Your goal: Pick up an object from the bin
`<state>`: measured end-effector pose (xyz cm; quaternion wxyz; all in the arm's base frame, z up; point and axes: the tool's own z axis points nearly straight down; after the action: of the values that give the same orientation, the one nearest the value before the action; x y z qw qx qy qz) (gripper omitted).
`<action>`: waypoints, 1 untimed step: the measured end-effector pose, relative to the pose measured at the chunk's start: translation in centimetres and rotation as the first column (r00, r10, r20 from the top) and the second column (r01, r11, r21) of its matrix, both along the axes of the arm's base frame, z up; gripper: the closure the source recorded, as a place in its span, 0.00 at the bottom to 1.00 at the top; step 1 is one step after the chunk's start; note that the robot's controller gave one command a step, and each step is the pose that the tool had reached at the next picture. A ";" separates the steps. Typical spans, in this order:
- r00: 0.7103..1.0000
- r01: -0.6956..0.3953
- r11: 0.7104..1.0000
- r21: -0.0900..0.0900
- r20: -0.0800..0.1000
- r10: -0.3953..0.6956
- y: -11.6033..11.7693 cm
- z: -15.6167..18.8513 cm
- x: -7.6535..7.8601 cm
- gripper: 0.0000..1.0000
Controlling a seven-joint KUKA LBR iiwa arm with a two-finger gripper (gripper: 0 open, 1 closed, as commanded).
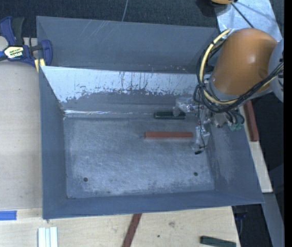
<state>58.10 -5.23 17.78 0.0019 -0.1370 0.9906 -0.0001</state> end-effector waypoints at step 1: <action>0.990 -0.144 0.990 -0.003 0.005 0.144 0.6 -2.5 0.2 0.00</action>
Offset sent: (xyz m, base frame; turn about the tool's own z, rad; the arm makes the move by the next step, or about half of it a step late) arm 0.0349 0.0124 -0.1072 0.0085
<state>58.32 -4.61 15.25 0.0042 -0.2082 0.9781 -0.0015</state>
